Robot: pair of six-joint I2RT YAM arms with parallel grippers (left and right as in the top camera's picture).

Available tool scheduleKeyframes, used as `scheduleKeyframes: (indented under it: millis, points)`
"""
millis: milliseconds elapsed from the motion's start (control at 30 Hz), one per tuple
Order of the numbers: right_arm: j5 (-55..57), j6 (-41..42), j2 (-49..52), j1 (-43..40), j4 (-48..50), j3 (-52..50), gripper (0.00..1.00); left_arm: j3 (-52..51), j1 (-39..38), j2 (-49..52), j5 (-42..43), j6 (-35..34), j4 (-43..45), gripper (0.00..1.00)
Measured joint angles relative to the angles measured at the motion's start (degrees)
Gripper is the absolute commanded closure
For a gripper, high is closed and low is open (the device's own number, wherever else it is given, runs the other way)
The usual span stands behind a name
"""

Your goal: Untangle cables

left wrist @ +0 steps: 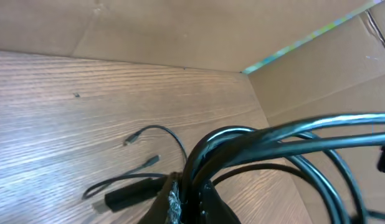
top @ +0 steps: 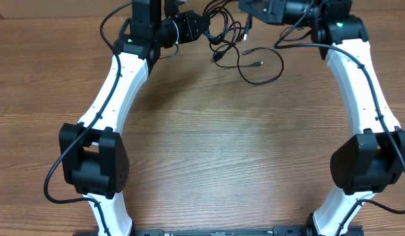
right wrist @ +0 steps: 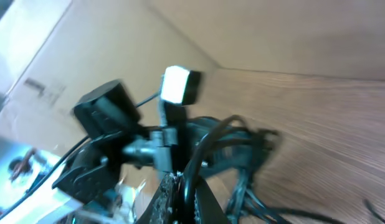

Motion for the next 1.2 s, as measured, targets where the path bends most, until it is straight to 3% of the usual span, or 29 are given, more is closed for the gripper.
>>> scheduleKeyframes:
  millis: [333,633,833,967,1200]
  points:
    - [21.03,0.00,0.00,-1.53,-12.61,-0.09,0.96,0.07,3.72,0.02,6.43,1.64,-0.50,0.96]
    - [42.73,-2.49,-0.85,-6.75,-21.05,-0.07,0.68,0.00,11.78,0.48,7.30,2.67,-0.31,0.96]
    - [42.62,-4.50,-0.85,-3.67,-22.16,-0.07,0.63,-0.02,10.01,0.48,7.87,2.40,4.52,0.96]
    - [41.27,-4.98,-0.85,1.25,-22.21,-0.07,0.52,-0.02,7.89,0.48,9.27,1.49,7.76,0.96]
    - [45.33,-5.31,-0.85,12.20,-21.53,-0.07,0.46,-0.04,5.18,0.48,10.93,-0.57,11.15,0.96]
